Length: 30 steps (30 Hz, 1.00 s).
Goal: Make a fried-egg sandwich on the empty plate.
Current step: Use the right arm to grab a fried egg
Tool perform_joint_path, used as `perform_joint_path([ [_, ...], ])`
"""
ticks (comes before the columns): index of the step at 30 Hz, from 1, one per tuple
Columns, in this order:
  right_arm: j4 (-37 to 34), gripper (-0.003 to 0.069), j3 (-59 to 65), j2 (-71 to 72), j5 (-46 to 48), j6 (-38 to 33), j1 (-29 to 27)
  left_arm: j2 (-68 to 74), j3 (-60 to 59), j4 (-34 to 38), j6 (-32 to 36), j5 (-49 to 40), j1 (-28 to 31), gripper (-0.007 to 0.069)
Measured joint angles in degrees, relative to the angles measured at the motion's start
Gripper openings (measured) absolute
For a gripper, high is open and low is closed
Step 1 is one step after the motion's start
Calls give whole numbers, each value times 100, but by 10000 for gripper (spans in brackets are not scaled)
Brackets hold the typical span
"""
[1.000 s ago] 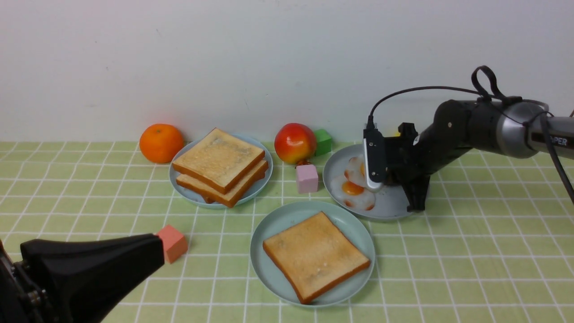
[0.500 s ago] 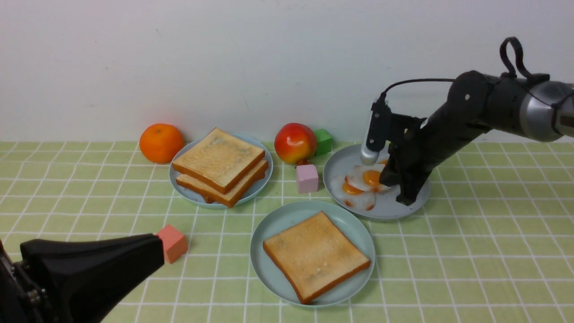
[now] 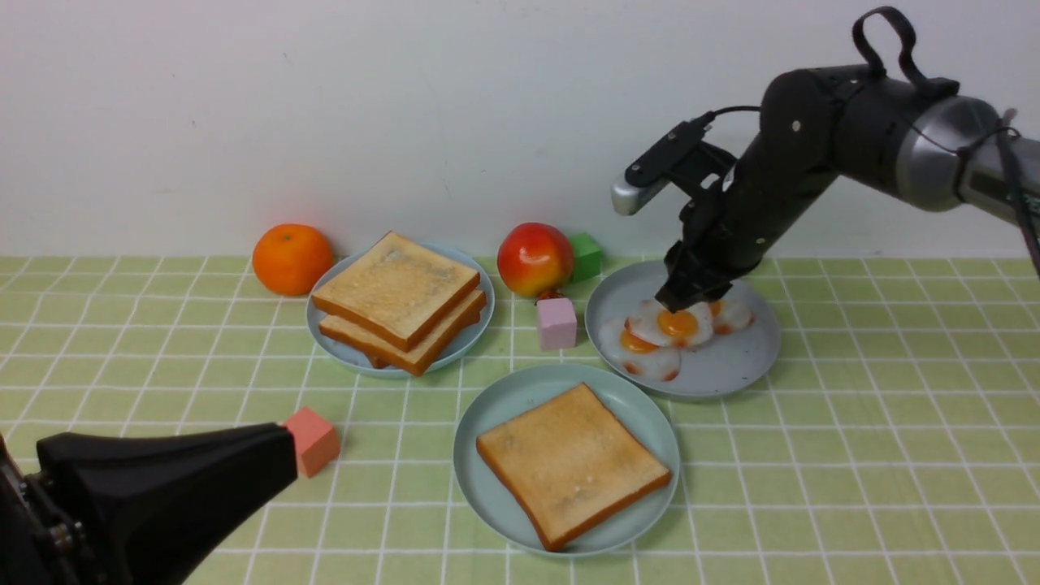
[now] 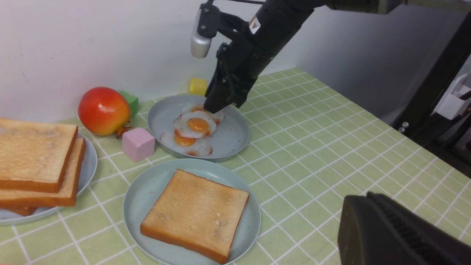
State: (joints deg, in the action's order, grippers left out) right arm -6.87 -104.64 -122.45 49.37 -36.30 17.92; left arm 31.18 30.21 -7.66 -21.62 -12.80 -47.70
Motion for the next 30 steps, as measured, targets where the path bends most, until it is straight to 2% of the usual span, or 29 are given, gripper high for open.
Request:
perform_joint_path([
  [1,0,348,-8,-14,-7,-24,9,0,0,0,0,0,0,8],
  [2,0,428,-34,-121,-63,-189,28,0,0,0,0,0,0,10],
  [5,-101,563,-47,-346,-255,-291,35,0,0,0,0,0,0,13],
  [8,-337,630,-47,-503,-587,290,35,0,0,0,0,0,0,14],
  [9,-410,637,-47,-543,-749,703,35,0,0,0,0,0,0,14],
  [10,-415,637,-47,-548,-768,703,35,0,0,0,0,0,0,14],
  [11,-434,634,-57,-567,-836,990,35,0,0,0,0,0,0,15],
  [14,-319,591,-217,-677,-969,1834,35,0,0,0,0,0,0,17],
  [20,190,558,-661,-975,-825,2766,35,0,0,1,0,0,0,20],
  [25,294,555,-850,-1096,-328,3086,75,0,0,1,0,0,0,21],
  [30,408,555,-876,-1096,-350,3168,239,0,0,1,0,0,0,22],
])
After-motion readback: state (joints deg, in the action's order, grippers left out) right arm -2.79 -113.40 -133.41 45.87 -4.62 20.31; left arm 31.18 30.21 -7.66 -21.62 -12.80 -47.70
